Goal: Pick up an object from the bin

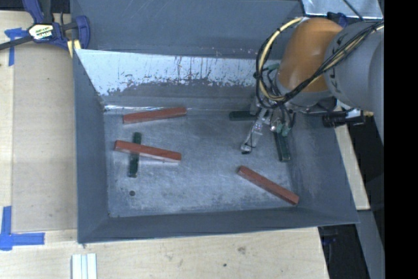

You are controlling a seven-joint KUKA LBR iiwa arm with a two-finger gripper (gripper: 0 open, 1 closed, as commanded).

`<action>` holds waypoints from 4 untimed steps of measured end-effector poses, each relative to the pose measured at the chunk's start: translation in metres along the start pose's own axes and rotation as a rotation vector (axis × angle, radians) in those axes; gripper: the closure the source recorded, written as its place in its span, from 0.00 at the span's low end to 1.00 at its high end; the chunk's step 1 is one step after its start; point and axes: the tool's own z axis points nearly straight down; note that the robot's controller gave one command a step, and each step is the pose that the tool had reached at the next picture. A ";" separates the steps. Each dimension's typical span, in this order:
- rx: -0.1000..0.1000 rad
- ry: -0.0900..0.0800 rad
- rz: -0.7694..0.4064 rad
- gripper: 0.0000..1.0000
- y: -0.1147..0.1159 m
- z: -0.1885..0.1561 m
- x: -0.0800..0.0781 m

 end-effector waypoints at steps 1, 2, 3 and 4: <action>-0.003 -0.017 0.001 1.00 0.001 -0.004 -0.004; 0.000 0.000 0.000 0.00 0.000 0.000 0.000; -0.003 -0.017 0.000 1.00 0.001 -0.004 -0.004; 0.001 0.000 0.000 0.00 0.000 0.000 0.000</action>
Offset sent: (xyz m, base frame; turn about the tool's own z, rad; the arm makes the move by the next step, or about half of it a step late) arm 0.0000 0.0000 0.0000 0.0000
